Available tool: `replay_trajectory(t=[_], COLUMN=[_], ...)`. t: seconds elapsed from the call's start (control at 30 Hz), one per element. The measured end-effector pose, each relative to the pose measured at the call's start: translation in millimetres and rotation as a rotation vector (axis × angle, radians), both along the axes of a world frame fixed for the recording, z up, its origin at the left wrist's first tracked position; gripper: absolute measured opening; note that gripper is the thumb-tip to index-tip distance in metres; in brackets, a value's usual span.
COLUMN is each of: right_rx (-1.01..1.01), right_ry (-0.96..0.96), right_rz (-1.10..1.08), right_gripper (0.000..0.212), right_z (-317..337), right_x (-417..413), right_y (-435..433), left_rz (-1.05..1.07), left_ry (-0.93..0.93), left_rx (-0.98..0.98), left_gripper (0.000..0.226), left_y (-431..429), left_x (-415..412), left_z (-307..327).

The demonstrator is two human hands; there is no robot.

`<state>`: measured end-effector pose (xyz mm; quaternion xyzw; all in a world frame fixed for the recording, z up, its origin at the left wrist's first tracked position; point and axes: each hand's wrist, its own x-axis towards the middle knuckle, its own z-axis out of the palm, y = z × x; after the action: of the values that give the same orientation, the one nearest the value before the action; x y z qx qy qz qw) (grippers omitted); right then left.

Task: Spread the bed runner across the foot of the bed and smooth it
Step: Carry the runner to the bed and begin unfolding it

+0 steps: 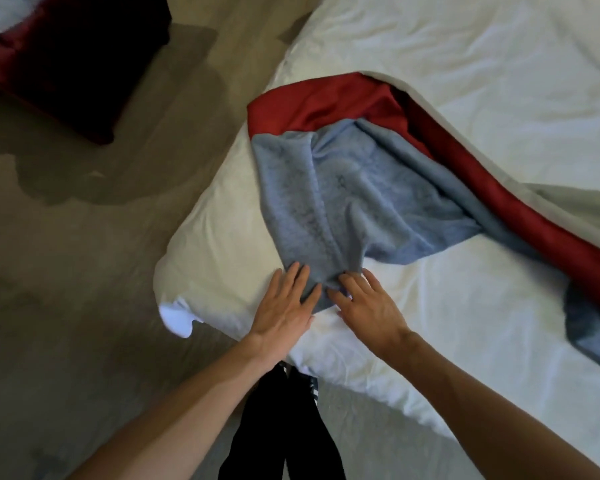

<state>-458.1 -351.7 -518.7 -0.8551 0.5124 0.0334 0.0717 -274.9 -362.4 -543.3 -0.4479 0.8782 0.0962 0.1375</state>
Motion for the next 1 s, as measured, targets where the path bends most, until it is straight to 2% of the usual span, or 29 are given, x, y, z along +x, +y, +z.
replay_trajectory(t=[0.17,0.33,0.5,0.67,0.73,0.87,0.9,1.0], right_rx=[-0.027,0.038,0.164,0.172,0.176,0.245,0.271,0.315], right_ry=[0.046,0.025,-0.044,-0.129,-0.15,-0.197,-0.202,-0.174], right_rz=[-0.034,-0.022,-0.121,-0.187,-0.213,-0.294,-0.322,-0.361], right_gripper=[0.015,0.021,0.032,0.023,0.022,0.01,0.009,0.022], right_z=[7,16,19,20,18,11,10,5], right_x=[26,61,110,162,184,230,241,271], right_y=[-16,-17,-22,-36,-43,-59,-64,-78], left_rz=[-0.071,-0.095,-0.092,-0.085,-0.099,-0.185,-0.195,-0.2], left_ry=[-0.074,-0.171,-0.248,-0.238,-0.238,-0.241,-0.222,-0.156], left_rx=[0.016,-0.012,-0.023,-0.006,0.003,0.012,0.009,-0.002], left_gripper=[0.052,0.051,0.054,0.054,0.06,0.091,0.09,0.064], left_y=[-5,-14,-28,-47,-58,-87,-94,-114], left_x=[0,36,87,140,163,206,216,243], left_z=[-3,0,7,7,5,1,2,5])
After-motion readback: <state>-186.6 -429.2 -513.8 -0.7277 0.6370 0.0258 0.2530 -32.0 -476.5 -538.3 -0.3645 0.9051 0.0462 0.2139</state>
